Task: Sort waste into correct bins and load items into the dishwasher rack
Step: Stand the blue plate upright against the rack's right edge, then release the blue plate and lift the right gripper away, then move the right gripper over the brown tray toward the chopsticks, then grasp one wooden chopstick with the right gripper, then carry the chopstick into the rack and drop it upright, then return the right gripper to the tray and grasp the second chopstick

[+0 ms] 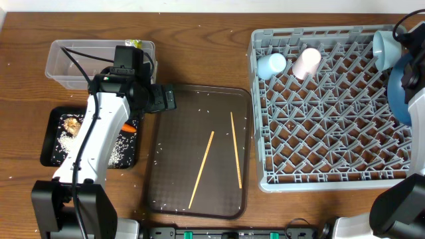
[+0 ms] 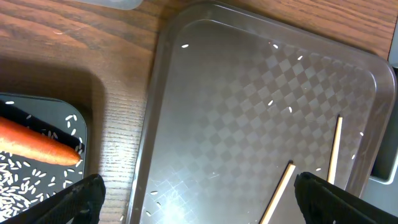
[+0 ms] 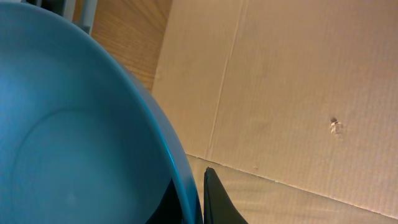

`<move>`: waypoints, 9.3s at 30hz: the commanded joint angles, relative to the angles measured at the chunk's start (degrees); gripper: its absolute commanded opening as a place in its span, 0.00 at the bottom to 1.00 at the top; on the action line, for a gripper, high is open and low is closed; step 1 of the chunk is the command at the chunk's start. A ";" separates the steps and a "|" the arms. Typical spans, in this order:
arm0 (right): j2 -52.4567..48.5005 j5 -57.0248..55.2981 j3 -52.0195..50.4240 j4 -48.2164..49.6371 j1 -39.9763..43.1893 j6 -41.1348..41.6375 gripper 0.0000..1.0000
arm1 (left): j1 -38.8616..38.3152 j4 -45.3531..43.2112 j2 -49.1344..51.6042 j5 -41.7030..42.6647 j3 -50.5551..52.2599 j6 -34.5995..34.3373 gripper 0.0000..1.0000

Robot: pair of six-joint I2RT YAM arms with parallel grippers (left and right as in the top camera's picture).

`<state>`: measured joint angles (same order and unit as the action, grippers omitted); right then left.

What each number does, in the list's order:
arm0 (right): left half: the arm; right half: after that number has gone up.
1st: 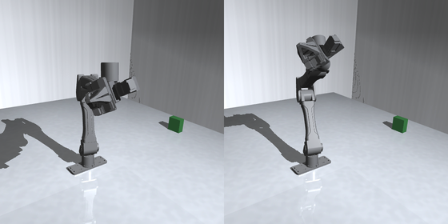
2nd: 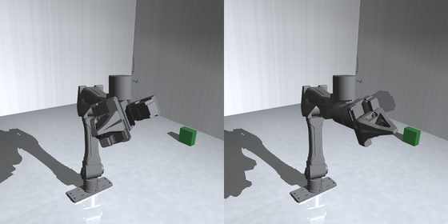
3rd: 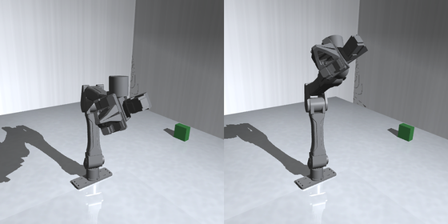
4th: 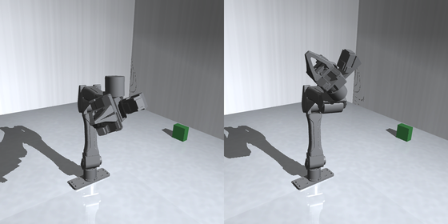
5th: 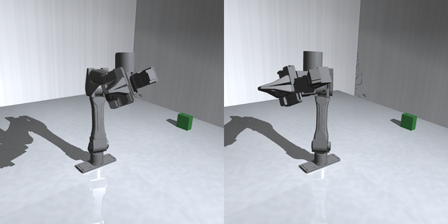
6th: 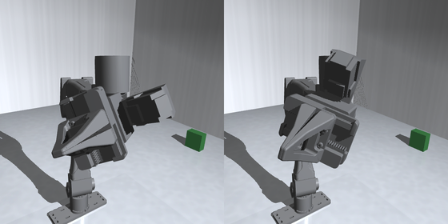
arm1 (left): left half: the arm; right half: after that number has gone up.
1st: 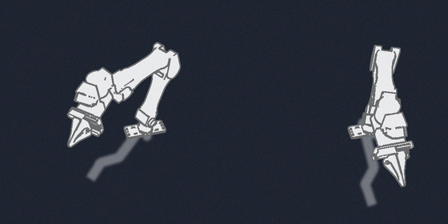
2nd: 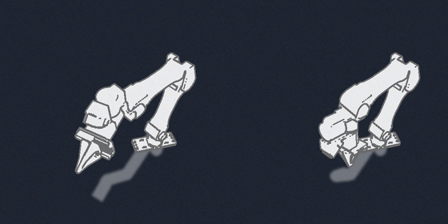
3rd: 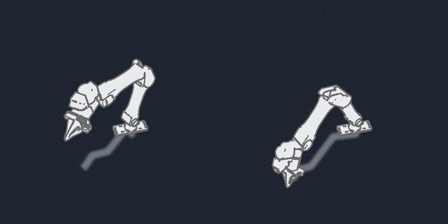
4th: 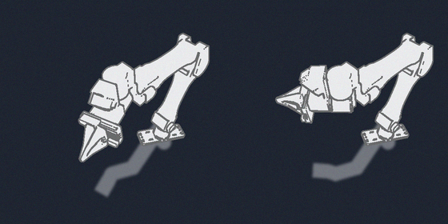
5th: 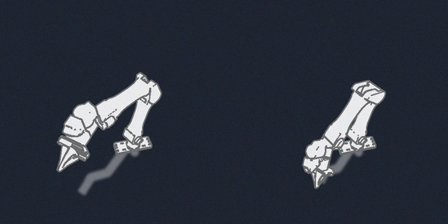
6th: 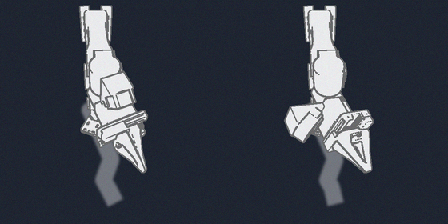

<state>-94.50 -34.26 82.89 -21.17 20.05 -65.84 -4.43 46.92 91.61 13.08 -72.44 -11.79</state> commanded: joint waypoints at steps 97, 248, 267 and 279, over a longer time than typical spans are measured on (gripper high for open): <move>8.33 -7.08 -7.80 3.85 -24.24 47.01 0.99 | 0.17 0.17 -0.31 -0.72 0.26 0.33 0.98; -4.94 30.18 6.86 -51.78 -36.06 85.42 0.01 | 22.99 -1.60 -0.28 -8.02 0.26 -15.96 0.98; -4.85 46.05 9.68 -41.07 -48.70 73.26 0.64 | 22.99 -1.60 -0.28 -8.02 0.26 -15.98 0.98; -20.09 48.04 9.68 -40.76 -65.94 79.80 0.66 | 22.99 -1.60 -0.28 -8.02 0.26 -15.96 0.98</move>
<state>-111.55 12.27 92.18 -61.84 -43.94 10.17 18.37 45.12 91.61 5.76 -72.42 -27.22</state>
